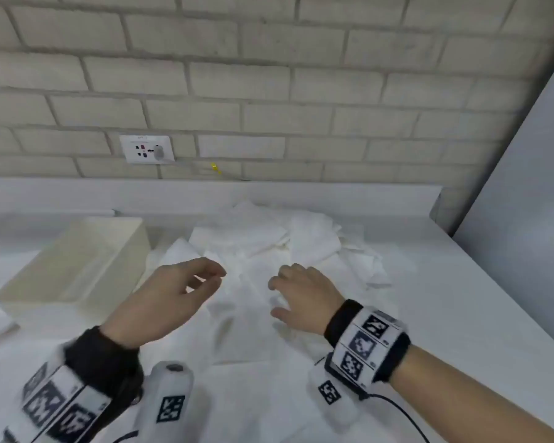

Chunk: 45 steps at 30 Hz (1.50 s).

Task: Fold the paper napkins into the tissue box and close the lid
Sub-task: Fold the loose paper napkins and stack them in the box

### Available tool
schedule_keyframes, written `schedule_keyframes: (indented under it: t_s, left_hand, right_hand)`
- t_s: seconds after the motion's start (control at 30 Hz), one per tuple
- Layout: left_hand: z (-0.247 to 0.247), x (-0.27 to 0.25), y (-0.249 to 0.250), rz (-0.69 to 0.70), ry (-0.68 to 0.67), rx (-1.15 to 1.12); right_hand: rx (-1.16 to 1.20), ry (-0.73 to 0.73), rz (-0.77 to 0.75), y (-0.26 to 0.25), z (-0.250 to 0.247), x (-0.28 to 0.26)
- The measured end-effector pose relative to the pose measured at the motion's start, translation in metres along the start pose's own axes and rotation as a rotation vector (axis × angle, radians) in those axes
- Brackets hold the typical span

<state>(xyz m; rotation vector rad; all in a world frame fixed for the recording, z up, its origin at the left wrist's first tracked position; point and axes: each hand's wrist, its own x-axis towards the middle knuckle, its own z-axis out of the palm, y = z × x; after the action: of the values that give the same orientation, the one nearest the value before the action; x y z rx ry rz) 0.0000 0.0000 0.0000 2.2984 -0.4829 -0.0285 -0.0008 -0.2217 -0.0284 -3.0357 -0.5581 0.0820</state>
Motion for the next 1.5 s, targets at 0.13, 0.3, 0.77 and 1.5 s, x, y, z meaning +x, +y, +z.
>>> schedule_keyframes:
  t_s: [0.13,0.3,0.77,1.5]
  left_hand:
    - [0.038,0.037,-0.013,-0.061,-0.172,0.170]
    - [0.067,0.062,-0.032,-0.055,-0.365,0.274]
    - [0.063,0.092,-0.036,0.062,-0.043,0.210]
    - [0.036,0.070,-0.010,-0.166,0.336,-0.653]
  right_hand:
    - [-0.180,-0.001,0.003,-0.013,0.024,0.035]
    - [-0.212,-0.076,0.096,-0.005,0.047,0.048]
    - [0.146,0.345,0.060,0.012,0.000,0.043]
    - [0.158,-0.278,0.210,0.066,-0.027,0.002]
